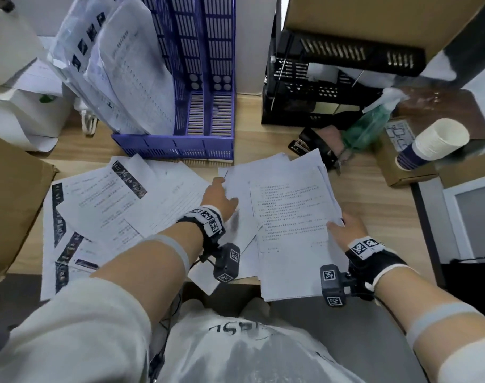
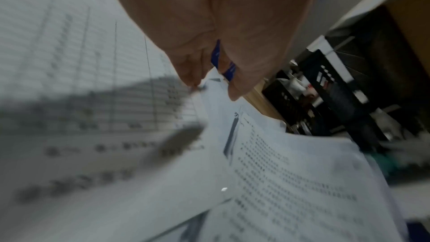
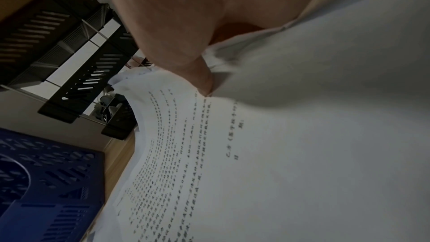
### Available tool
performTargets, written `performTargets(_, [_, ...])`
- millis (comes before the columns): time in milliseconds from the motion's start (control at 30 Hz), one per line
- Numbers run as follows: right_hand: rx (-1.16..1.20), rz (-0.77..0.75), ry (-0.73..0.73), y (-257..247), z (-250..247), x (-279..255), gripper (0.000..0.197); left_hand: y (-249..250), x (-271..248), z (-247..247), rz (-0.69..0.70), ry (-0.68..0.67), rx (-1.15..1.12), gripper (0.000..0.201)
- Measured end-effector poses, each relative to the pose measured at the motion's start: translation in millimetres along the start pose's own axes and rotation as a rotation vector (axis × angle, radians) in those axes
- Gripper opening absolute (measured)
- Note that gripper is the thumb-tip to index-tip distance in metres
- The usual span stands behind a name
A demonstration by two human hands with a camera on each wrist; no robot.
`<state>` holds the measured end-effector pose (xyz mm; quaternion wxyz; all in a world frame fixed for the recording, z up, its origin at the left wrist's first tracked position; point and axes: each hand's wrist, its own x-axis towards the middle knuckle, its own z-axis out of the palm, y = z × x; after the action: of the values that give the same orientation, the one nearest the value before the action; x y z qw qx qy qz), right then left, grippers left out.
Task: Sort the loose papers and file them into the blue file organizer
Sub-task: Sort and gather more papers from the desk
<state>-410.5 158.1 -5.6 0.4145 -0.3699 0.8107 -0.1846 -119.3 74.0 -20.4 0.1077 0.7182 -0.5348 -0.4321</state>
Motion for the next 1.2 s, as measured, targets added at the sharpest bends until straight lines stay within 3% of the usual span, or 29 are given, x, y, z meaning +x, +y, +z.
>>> performTargets(167, [0.018, -0.001, 0.027, 14, 6, 1, 0.028, 14, 28, 9, -0.195, 0.125, 0.015, 0.067])
performTargets(233, [0.011, -0.005, 0.018, 16, 8, 1, 0.026, 16, 32, 9, -0.236, 0.071, 0.083, 0.063])
performTargets(300, [0.009, -0.004, 0.010, 16, 9, 1, 0.026, 16, 38, 13, -0.223, -0.011, 0.126, 0.039])
performTargets(367, [0.020, -0.005, 0.005, 16, 11, 1, 0.026, 15, 37, 17, -0.224, -0.071, 0.101, 0.041])
performTargets(533, [0.041, -0.012, 0.008, 12, 12, 0, 0.024, 14, 32, 22, -0.084, 0.018, 0.064, 0.022])
performTargets(633, [0.061, 0.005, 0.034, 9, 9, -3, 0.024, 17, 26, 15, 0.013, 0.004, 0.024, 0.005])
performTargets(700, [0.096, 0.007, 0.085, 4, 4, -6, 0.026, 20, 22, 7, 0.035, -0.005, -0.036, 0.029])
performTargets(767, [0.133, -0.006, 0.149, -1, -4, -9, 0.029, 25, 17, -6, 0.054, 0.039, -0.087, 0.038])
performTargets(1000, [0.284, -0.025, 0.356, -24, -42, -13, 0.028, 65, 1, -68, 0.338, 0.239, -0.360, 0.024])
performTargets(1200, [0.308, -0.039, 0.354, -34, -54, -12, 0.028, 85, -1, -102, 0.350, 0.300, -0.716, 0.022])
